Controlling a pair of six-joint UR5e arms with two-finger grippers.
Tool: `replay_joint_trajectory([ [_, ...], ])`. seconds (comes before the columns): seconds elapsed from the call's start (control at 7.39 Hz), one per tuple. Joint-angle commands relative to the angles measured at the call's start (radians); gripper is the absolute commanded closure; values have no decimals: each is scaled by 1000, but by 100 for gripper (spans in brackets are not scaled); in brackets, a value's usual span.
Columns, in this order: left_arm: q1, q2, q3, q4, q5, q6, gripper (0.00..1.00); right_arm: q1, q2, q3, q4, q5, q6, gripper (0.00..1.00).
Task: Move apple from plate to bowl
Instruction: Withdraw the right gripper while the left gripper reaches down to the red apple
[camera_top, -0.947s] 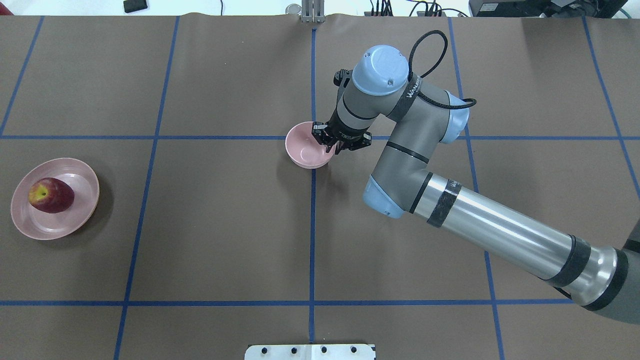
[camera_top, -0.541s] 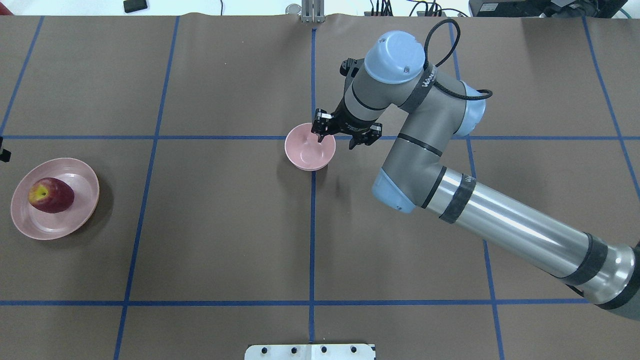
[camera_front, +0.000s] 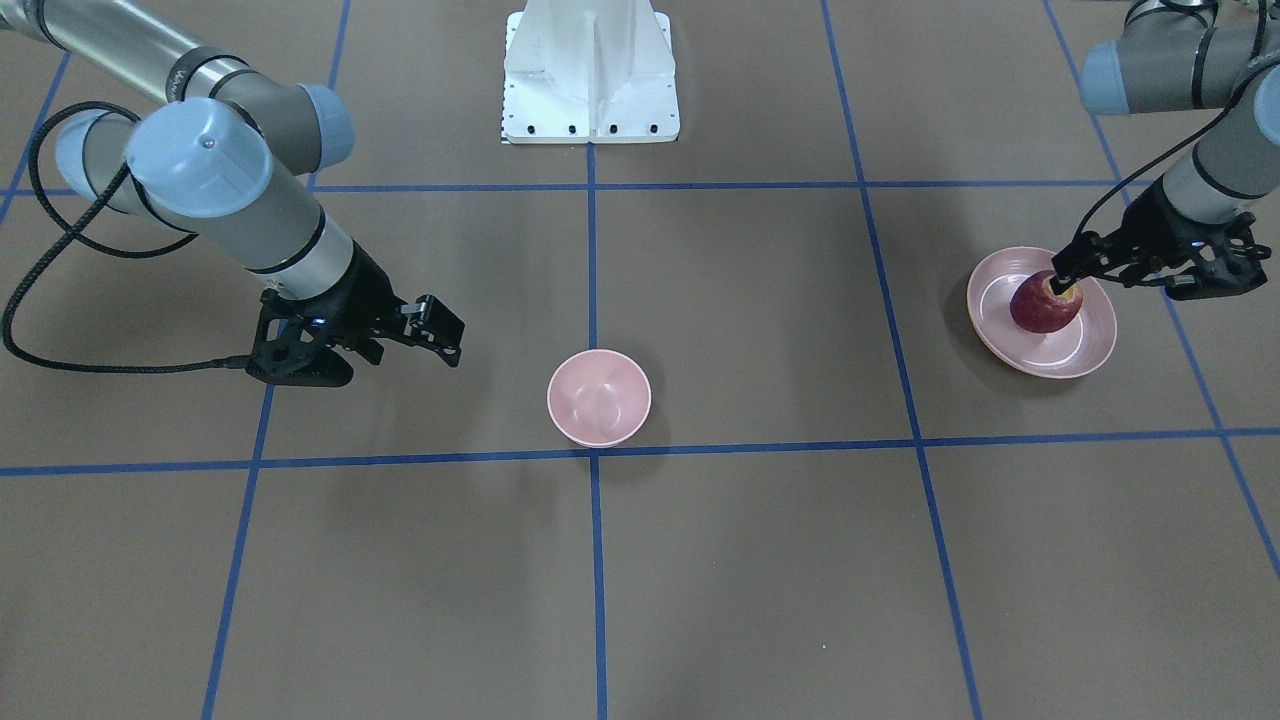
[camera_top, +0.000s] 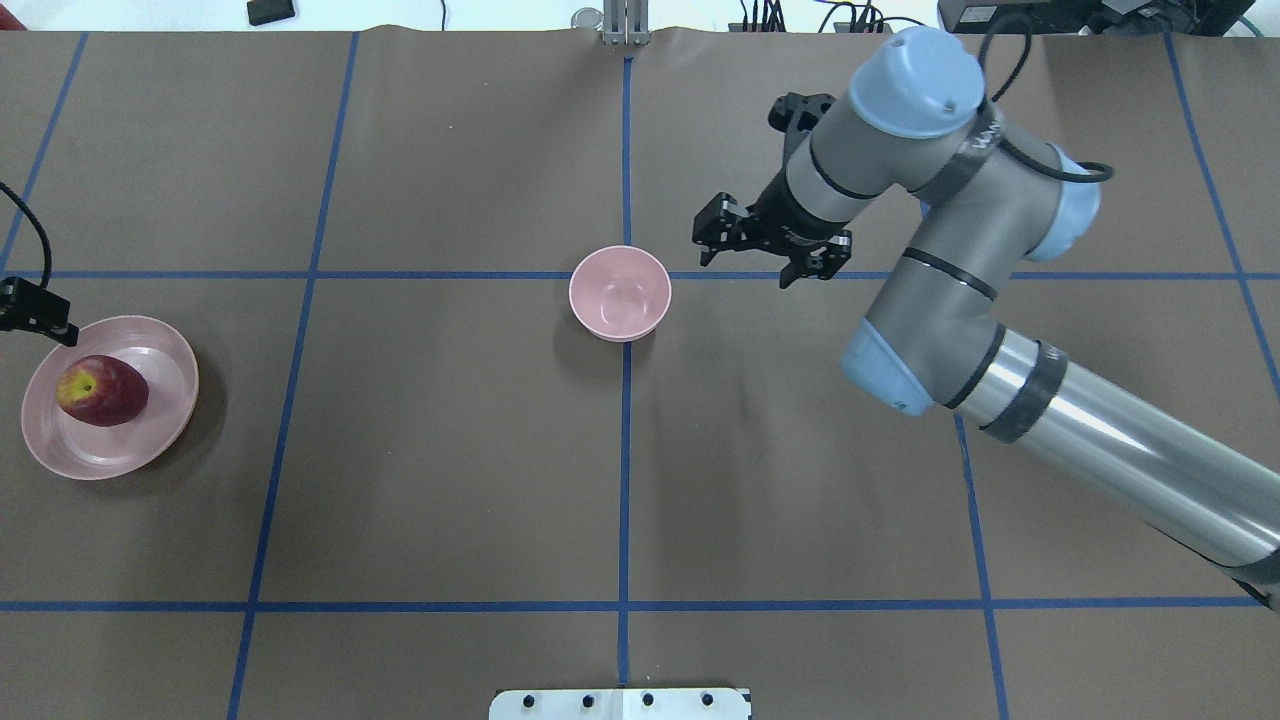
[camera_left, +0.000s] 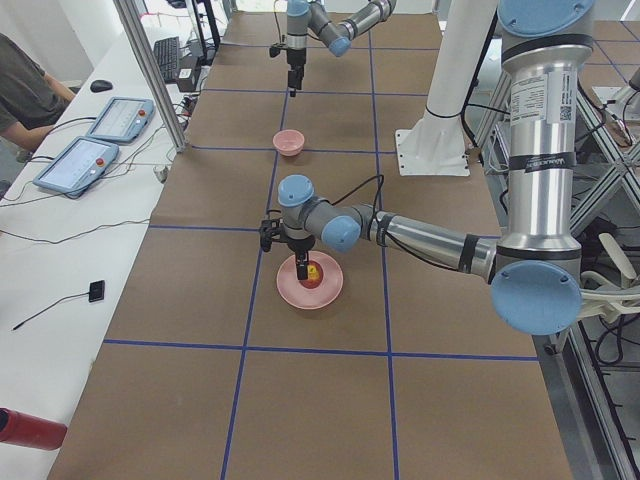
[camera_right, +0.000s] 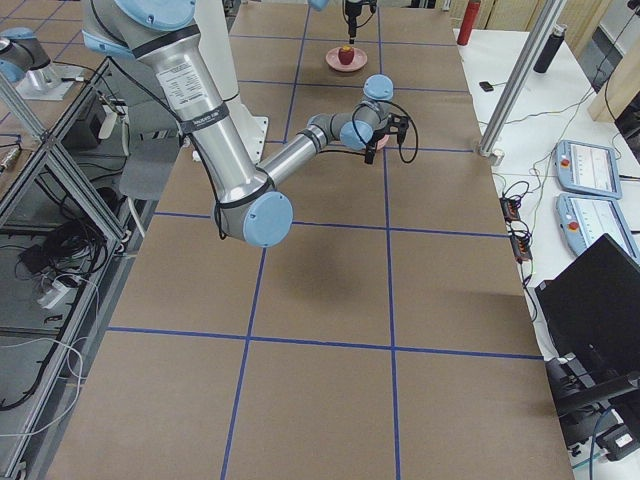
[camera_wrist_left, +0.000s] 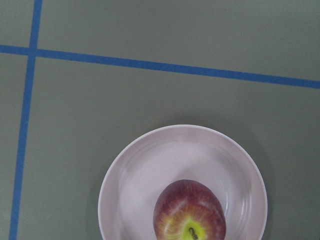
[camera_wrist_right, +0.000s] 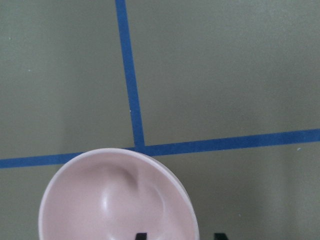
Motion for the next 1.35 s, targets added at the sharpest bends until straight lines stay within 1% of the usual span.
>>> replay_joint_trajectory([
  [0.0,50,-3,39,-43,31,-40,2,-8,-24,18,1,-16,-2,0],
  [0.27,69,-6,62,-63,31,-62,2,0,-44,30,1,-18,-2,0],
  [0.41,70,-6,67,-64,31,-62,2,32,-88,68,1,-7,-3,0],
  [0.68,70,-30,93,-65,29,-81,2,109,-262,197,1,-1,-17,0],
  [0.81,76,-41,93,-65,31,-103,2,150,-353,232,1,0,-151,0],
  [0.95,84,-41,95,-65,31,-103,2,205,-419,237,1,26,-284,0],
  [1.08,86,-39,101,-65,32,-101,3,297,-467,237,1,112,-403,0],
  [1.22,87,-41,98,-65,32,-101,11,352,-479,237,-1,178,-439,0],
])
